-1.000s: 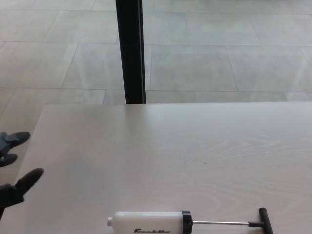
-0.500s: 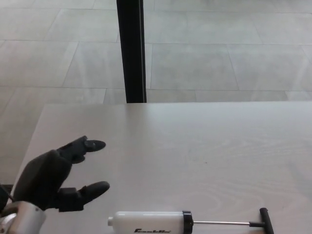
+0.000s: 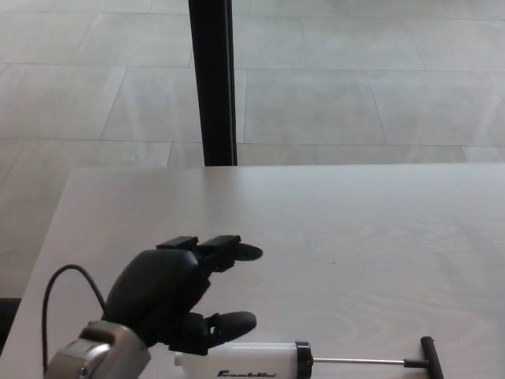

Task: The robot uses its left hand to lift the air pump kept on the middle of the desk and use the right hand to compress the handle

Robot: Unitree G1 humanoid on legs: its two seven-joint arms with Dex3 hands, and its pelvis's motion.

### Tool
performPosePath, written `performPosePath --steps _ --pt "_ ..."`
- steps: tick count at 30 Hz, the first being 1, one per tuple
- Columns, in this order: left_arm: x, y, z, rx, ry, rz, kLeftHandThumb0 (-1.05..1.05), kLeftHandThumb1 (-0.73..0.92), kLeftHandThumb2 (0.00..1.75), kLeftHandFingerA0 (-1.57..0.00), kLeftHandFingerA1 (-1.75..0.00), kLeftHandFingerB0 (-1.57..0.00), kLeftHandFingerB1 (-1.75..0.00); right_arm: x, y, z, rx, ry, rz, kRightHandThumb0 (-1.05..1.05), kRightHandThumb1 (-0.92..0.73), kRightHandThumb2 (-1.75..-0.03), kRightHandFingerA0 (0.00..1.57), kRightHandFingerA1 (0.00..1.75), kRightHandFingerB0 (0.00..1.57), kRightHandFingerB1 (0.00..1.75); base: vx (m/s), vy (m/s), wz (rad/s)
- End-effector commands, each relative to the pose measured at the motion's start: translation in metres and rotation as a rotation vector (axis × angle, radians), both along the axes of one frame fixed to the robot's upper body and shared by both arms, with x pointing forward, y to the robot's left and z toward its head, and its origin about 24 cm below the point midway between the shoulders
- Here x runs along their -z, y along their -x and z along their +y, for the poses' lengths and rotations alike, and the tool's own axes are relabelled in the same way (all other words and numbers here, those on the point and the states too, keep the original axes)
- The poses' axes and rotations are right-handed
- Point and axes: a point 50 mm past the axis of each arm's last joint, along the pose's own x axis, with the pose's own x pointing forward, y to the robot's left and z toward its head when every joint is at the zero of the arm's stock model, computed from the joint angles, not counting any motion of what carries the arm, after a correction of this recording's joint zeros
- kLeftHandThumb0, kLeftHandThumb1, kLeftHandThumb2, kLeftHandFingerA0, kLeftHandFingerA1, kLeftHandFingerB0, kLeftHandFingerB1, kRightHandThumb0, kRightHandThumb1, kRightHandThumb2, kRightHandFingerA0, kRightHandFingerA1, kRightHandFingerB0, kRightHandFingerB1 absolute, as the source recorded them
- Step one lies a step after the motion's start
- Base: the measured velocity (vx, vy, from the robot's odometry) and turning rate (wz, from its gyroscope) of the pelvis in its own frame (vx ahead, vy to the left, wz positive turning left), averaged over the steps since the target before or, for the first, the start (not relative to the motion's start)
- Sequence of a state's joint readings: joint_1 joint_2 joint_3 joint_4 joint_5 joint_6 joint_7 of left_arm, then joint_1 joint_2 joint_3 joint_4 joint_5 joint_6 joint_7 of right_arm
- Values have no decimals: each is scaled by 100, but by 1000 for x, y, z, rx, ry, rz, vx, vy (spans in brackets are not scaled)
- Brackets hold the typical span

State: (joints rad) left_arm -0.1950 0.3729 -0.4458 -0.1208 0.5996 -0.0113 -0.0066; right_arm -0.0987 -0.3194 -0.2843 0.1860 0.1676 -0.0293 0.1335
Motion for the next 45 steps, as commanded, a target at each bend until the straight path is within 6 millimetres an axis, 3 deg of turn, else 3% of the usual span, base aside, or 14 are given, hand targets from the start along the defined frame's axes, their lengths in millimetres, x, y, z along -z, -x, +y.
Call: performPosePath --steps 1,7,8,22,23,24,25,26,30,32,35,41,43,45 --pt "3 27 -47 252 -761 -130 -97 84 66 -24 -64 -28 -42 -18 -16 13 -9 102 -39 -75 -92 -69 29 44 37 34 0 0 0" --pt "16 30 -36 250 -767 41 -104 85 66 -9 -55 -17 -36 -21 -19 14 -7 90 -43 -75 -92 -68 30 45 37 33 0 0 0" --pt "20 30 -33 238 -759 78 -100 62 109 -1 -51 -4 -43 -21 -19 13 -4 89 -40 -75 -92 -68 30 45 38 33 0 0 0" --pt "41 40 4 63 -811 272 -105 65 111 0 -17 -10 -8 -20 -19 12 3 103 -39 -74 -91 -68 31 46 37 34 0 0 0" --pt "41 41 7 44 -805 265 -100 61 110 0 -21 -4 -13 -20 -19 13 2 90 -46 -73 -90 -67 31 47 38 34 0 0 0" --pt "42 41 10 17 -807 243 -100 64 111 0 -22 -3 -14 -19 -19 13 5 92 -47 -74 -75 -111 28 58 32 51 0 0 0" --pt "42 41 12 -2 -791 241 -105 67 111 0 -19 -6 -15 -19 -19 13 5 92 -47 -71 -90 -67 32 49 39 35 0 0 0" --pt "43 40 13 -24 -767 219 -93 60 106 0 -30 -8 -34 -19 -18 13 5 103 -46 -74 -75 -112 29 57 32 50 0 0 0" --pt "43 40 16 -83 -695 155 -87 60 102 0 -43 -8 -43 -19 -17 12 0 111 -56 -73 -74 -111 28 58 34 51 0 0 0" --pt "45 38 16 -135 -617 136 -40 43 103 -5 -56 0 -50 -19 -17 11 5 110 -52 -73 -88 -67 33 50 42 35 0 0 0" --pt "48 39 9 -157 -484 130 -70 63 91 -17 -60 -12 -48 -20 -17 12 4 78 -56 -72 -87 -66 32 47 43 36 0 0 0" --pt "54 42 -7 -120 -328 63 -58 80 63 -41 -69 -30 -45 -21 -18 13 10 103 -58 -72 -85 -66 36 46 46 36 0 0 0" --pt "53 42 -11 -115 -314 49 -58 81 64 -42 -70 -32 -45 -23 -18 13 9 118 -69 -70 -69 -109 26 55 42 55 0 0 0" --pt "53 42 -17 -111 -276 6 -59 83 65 -46 -74 -34 -48 -24 -20 14 7 112 -69 -73 -85 -66 35 49 47 36 0 0 0"
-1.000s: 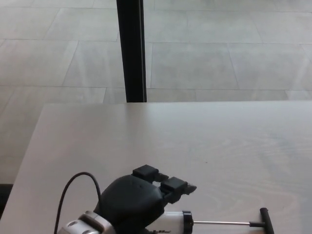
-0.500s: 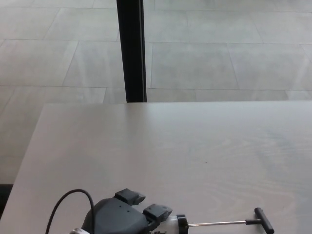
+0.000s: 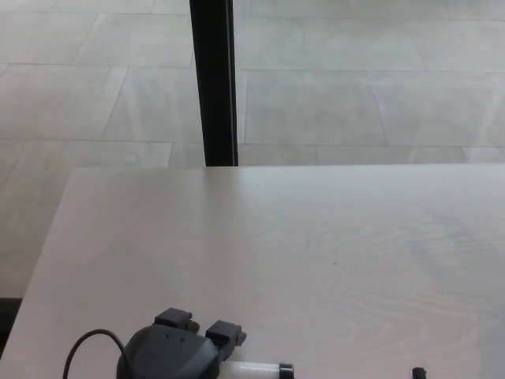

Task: The robot uses its left hand to lift the air pump kept on the middle of the desk and use the right hand to compress the handle

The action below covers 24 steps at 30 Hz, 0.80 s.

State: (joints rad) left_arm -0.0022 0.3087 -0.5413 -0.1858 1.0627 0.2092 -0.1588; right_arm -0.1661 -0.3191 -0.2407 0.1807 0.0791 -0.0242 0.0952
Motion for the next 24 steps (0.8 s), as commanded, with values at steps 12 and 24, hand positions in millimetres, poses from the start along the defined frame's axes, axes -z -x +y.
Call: performPosePath --steps 12,24 --pt "9 7 -26 20 179 -140 -60 65 99 -57 -82 -32 -58 -14 -5 1 6 42 -56 -72 -87 -66 34 46 45 37 0 0 0" --pt "20 0 -6 -52 -105 48 -56 51 84 -92 -119 -21 -52 -20 -8 -4 36 40 -66 -71 -86 -66 34 45 47 36 0 0 0"
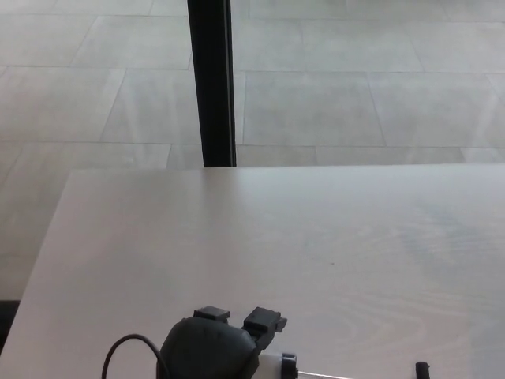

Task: The robot uses its left hand to lift the air pump kept on the middle of the desk and use the right hand to compress the handle

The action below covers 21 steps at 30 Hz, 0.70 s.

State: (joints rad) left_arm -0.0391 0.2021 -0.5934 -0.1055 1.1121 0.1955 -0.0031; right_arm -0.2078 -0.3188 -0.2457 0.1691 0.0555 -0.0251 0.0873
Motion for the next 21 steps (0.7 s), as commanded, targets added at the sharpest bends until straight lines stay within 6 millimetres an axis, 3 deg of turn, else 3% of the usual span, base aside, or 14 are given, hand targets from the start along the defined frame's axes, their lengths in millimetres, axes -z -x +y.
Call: performPosePath --steps 1,3,4,5,6,7,9,12,13,14,18,19,21 --pt "19 3 25 -96 -196 175 -55 50 81 -89 -120 -19 -51 -7 -1 -8 43 33 -12 -70 -88 -67 34 44 47 36 0 0 0" --pt "19 3 30 -122 -246 185 -57 50 82 -90 -122 -18 -50 -9 1 -11 45 64 -14 -68 -88 -67 33 44 47 36 0 0 0" --pt "20 3 32 -132 -248 187 -45 58 60 -84 -146 -21 -43 -9 1 -12 48 70 -13 -68 -88 -67 33 45 47 36 0 0 0" --pt "20 2 35 -141 -258 188 -44 57 61 -84 -150 -19 -44 -10 1 -13 47 72 -15 -68 -88 -67 32 45 47 36 0 0 0" --pt "20 2 37 -148 -272 190 -44 57 61 -84 -150 -19 -44 -11 0 -14 45 72 -18 -68 -88 -67 32 45 47 36 0 0 0" --pt "22 3 42 -173 -306 199 -25 53 62 -87 -149 -23 -46 -11 1 -16 47 64 -15 -66 -89 -67 29 47 45 37 0 0 0" --pt "27 6 50 -211 -339 249 -25 57 62 -76 -152 -16 -42 -10 4 -19 52 66 -7 -64 -88 -66 30 45 46 36 0 0 0" --pt "28 6 53 -232 -350 261 -25 58 61 -73 -151 -15 -42 -11 6 -23 63 108 0 -66 -89 -67 30 44 45 35 0 0 0" --pt "29 6 55 -239 -343 265 -24 57 61 -73 -152 -15 -41 -11 6 -24 67 113 6 -72 -77 -78 27 47 41 40 0 0 0" --pt "29 6 56 -245 -313 262 -20 56 60 -72 -157 -17 -42 -12 6 -25 73 130 17 -67 -90 -67 30 43 44 34 0 0 0" --pt "28 6 56 -245 -306 255 -19 58 59 -69 -157 -20 -43 -13 5 -24 74 131 12 -67 -89 -67 31 43 45 34 0 0 0" --pt "28 6 53 -250 -297 264 -27 56 60 -67 -150 -21 -45 -14 5 -22 69 125 5 -66 -90 -67 31 43 45 35 0 0 0" --pt "30 6 51 -254 -292 259 -20 57 60 -70 -155 -22 -46 -14 4 -20 55 110 -17 -62 -89 -67 30 44 45 36 0 0 0"
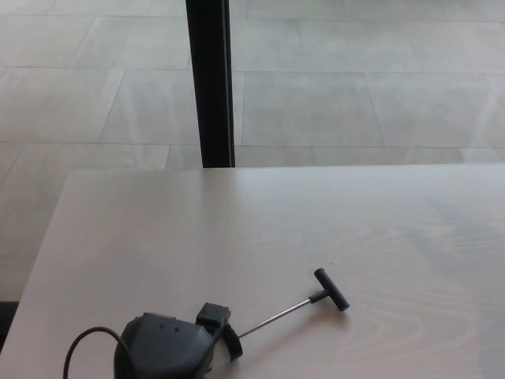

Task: The robot uses its left hand to lift the air pump kept on the middle of the desk and use the right hand to compress the handle

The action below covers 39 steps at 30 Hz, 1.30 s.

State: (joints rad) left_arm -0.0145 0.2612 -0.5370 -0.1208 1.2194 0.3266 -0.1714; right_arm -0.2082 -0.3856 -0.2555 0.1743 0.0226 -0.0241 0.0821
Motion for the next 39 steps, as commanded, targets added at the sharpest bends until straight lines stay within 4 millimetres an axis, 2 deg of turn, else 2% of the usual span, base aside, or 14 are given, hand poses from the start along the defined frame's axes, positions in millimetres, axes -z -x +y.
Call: performPosePath --steps 1,7,9,11,13,15,16,17,18,19,20,23,24,39 --pt "24 10 13 -97 -92 158 -19 56 61 -70 -156 -21 -45 -3 2 -5 19 18 -25 -62 -89 -67 30 45 47 36 0 0 0" --pt "27 10 11 -93 -102 141 -17 57 61 -72 -153 -26 -51 -4 2 -4 31 36 -36 -65 -89 -67 33 47 48 36 0 0 0" --pt "28 11 12 -105 -68 114 -20 58 62 -74 -118 -67 -75 -5 2 -2 29 27 -44 -64 -89 -67 36 49 50 36 0 0 0" --pt "32 12 14 -120 -28 81 -22 62 62 -74 -117 -70 -78 -4 3 -2 30 -17 -50 -64 -87 -66 38 49 51 37 0 0 0" --pt "35 16 19 -94 27 -24 -20 69 67 -80 -153 -73 -104 -1 4 -2 22 -51 -49 -62 -86 -66 42 50 52 37 0 0 0" --pt "38 16 22 -94 52 -36 -22 77 67 -77 -158 -69 -93 -1 4 -1 18 -55 -51 -60 -86 -66 44 51 52 36 0 0 0" --pt "40 16 24 -91 76 -42 -22 78 70 -72 -167 -65 -109 0 3 0 13 -54 -48 -61 -86 -66 45 56 51 36 0 0 0" --pt "41 17 27 -83 100 -52 -21 77 69 -72 -175 -60 -143 1 3 1 7 -51 -44 -62 -86 -66 45 55 50 36 0 0 0" --pt "41 16 28 -78 109 -65 -21 77 69 -72 -175 -60 -143 1 2 2 5 -50 -42 -62 -86 -66 45 55 50 36 0 0 0" --pt "42 16 28 -77 126 -59 -21 73 77 -73 -175 -52 -166 2 2 4 2 -54 -34 -62 -87 -66 45 56 50 36 0 0 0" --pt "40 15 28 -52 141 -94 -20 71 76 -74 -175 -52 -171 2 1 6 -9 -82 -34 -61 -86 -67 44 58 49 36 0 0 0" --pt "40 17 27 -23 156 -107 -18 70 76 -70 -175 -50 -170 5 1 7 -13 -74 -26 -60 -87 -67 45 58 49 36 0 0 0" --pt "28 10 25 56 195 -200 -20 81 70 -64 -175 -54 -155 5 -2 11 -26 -86 -29 -60 -86 -66 48 57 50 36 0 0 0" --pt "-9 -8 12 204 414 -492 -12 68 79 -64 -175 -49 -173 7 -20 59 -92 -181 -23 -56 -89 -66 46 54 44 36 0 0 0"
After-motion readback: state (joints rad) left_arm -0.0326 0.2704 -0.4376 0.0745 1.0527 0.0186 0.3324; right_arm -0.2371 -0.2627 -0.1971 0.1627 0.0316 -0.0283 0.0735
